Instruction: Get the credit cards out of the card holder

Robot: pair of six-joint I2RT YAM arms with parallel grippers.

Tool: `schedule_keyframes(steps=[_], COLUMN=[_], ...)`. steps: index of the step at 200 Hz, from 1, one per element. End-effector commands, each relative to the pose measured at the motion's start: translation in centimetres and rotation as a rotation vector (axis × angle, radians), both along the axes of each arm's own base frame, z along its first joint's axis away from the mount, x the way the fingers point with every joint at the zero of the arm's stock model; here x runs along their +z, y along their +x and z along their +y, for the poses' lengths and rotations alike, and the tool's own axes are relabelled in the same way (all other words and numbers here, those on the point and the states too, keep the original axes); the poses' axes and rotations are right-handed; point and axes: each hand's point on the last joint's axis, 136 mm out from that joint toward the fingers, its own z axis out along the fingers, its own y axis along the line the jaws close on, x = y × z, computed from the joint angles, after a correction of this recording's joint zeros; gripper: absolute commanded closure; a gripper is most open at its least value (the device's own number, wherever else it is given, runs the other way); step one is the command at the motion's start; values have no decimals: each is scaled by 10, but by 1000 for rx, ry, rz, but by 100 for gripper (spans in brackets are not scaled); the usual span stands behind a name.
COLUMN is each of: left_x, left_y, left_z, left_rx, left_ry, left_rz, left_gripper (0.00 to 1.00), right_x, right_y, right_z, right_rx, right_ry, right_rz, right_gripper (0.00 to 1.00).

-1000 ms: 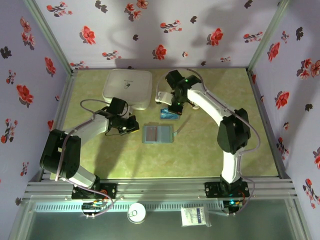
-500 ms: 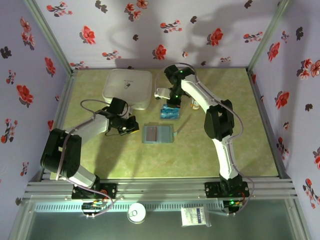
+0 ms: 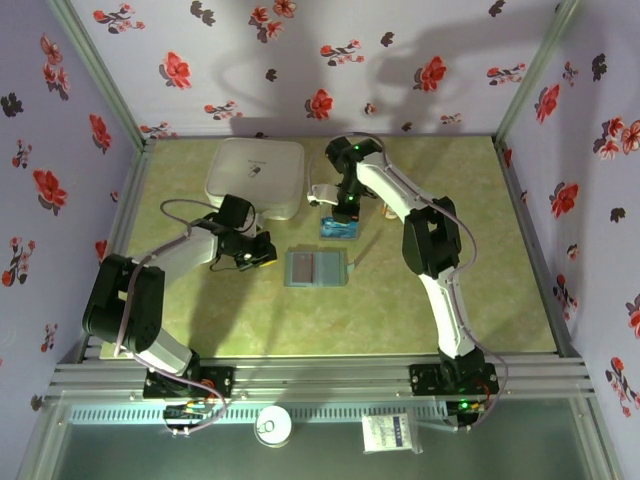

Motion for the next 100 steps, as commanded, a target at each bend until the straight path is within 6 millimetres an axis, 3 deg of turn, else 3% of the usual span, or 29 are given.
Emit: schedule_keyframes(steps=[1,44,100], left_x=[1,1,1], left_y=[2,3,6], left_z=[0,-2,-14], left_rx=[-16,-19,-43], left_ry=[-1,-13,-54], left_rz=[2,0,4], left_gripper=[100,100,100], right_x=[7,30,54], right_y=[2,5,5], right_z=[-1,-2,7], right_rx=[4,-21,-177], right_ry=[7,24,124], right_rz=[-6,-62,-144], right_gripper=[83,82,82])
